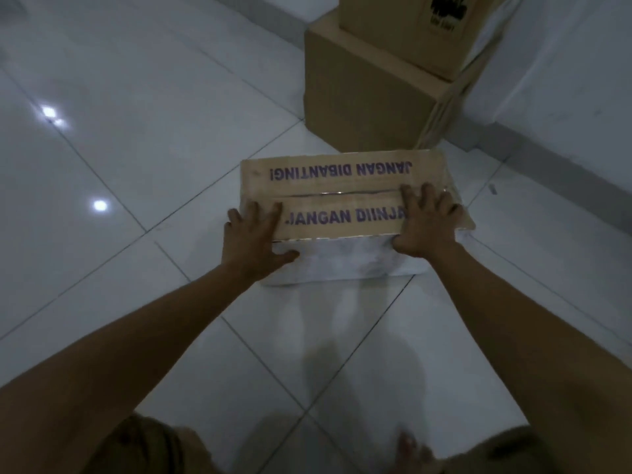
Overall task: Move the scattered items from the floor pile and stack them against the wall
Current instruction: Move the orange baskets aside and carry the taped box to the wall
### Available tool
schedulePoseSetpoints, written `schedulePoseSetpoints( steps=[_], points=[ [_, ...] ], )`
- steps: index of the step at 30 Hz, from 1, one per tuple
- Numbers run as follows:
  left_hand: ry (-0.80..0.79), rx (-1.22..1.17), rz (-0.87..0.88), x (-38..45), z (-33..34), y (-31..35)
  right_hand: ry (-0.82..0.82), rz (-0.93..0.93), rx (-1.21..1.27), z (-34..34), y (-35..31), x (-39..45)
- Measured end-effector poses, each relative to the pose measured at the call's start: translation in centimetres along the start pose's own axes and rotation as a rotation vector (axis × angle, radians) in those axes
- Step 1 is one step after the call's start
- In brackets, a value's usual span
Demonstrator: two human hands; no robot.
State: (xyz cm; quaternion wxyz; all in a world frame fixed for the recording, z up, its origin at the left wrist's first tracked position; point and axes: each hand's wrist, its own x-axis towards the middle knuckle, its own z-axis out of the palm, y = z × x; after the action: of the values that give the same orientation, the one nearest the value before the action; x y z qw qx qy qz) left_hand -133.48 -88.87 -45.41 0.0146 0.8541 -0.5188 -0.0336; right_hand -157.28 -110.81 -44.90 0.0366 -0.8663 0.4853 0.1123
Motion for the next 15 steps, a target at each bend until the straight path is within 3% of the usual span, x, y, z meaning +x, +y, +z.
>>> schedulePoseSetpoints(
  steps=[3, 9, 15],
  points=[
    [0.147, 0.039, 0.063, 3.2, 1.0, -0.2, 0.005, -0.064, -0.026, -0.8, 0.9, 3.3],
    [-0.005, 0.196, 0.065, 6.5, -0.5, 3.5, -0.049, 0.036, -0.164, -3.2, -0.1, 4.1],
    [-0.021, -0.031, 0.012, 5.3, 0.2, 7.1, -0.104, -0.226, -0.053, -4.1, -5.4, 1.4]
  ],
)
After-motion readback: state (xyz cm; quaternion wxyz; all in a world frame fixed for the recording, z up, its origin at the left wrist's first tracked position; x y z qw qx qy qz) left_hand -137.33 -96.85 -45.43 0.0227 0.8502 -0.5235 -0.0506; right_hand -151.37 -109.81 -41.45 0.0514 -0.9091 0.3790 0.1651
